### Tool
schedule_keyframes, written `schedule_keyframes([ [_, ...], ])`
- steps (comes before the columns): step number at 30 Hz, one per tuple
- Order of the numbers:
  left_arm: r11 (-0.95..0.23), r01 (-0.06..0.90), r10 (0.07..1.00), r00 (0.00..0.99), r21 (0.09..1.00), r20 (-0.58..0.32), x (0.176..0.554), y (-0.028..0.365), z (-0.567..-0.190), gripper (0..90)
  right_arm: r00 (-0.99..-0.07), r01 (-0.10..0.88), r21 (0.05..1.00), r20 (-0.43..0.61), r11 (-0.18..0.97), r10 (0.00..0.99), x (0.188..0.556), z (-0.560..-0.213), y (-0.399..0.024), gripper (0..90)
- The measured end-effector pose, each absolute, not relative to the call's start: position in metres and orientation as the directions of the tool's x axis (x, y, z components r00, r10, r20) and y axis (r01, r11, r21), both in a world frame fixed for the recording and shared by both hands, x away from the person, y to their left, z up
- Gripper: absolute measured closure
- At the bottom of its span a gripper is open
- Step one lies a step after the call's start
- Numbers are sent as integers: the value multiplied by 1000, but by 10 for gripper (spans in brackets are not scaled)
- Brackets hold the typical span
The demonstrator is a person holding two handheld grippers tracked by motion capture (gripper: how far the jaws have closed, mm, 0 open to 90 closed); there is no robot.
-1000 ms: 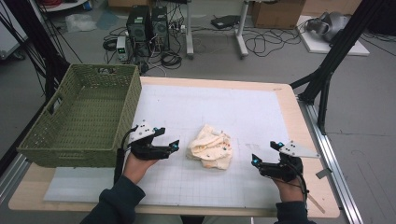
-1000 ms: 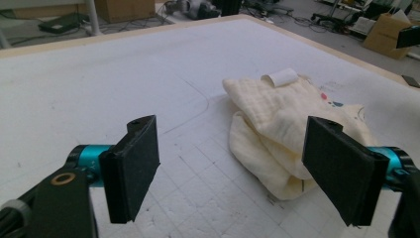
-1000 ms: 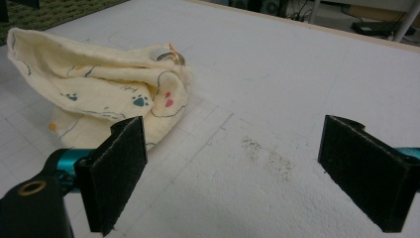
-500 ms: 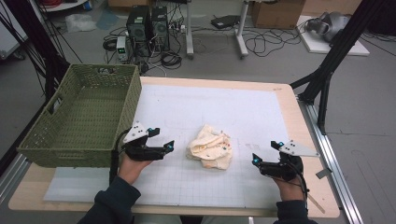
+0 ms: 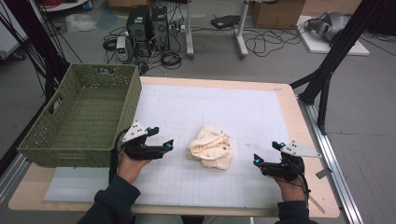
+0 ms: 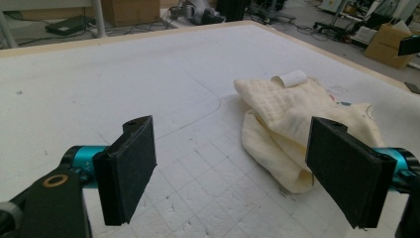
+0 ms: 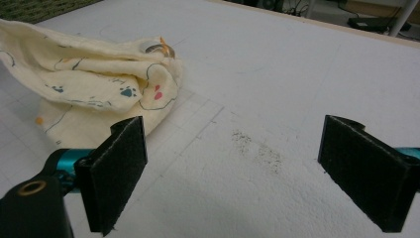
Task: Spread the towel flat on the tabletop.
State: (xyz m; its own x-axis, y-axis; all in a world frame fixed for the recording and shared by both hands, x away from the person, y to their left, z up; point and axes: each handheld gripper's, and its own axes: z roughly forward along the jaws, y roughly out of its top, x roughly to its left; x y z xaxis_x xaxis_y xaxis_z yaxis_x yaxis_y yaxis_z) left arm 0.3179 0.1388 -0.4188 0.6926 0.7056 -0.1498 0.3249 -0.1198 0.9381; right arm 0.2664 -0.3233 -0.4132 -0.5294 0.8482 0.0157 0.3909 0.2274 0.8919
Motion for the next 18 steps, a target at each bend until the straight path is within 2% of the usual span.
schedule_keyframes([
  [4, -125, 323, 705, 694, 938, -145, 319, 138, -419, 210, -526, 392, 892, 16, 226, 850, 266, -413, -324, 109],
  [7, -143, 323, 698, 703, 935, -136, 322, 134, -419, 277, -540, 392, 896, 42, 207, 841, 268, -412, -322, 110],
  [10, -147, 320, 684, 717, 936, -137, 324, 129, -413, 298, -547, 386, 899, 45, 204, 836, 268, -412, -320, 110],
  [18, -188, 304, 597, 790, 934, -136, 330, 89, -397, 400, -557, 396, 895, 55, 207, 828, 266, -411, -317, 150],
])
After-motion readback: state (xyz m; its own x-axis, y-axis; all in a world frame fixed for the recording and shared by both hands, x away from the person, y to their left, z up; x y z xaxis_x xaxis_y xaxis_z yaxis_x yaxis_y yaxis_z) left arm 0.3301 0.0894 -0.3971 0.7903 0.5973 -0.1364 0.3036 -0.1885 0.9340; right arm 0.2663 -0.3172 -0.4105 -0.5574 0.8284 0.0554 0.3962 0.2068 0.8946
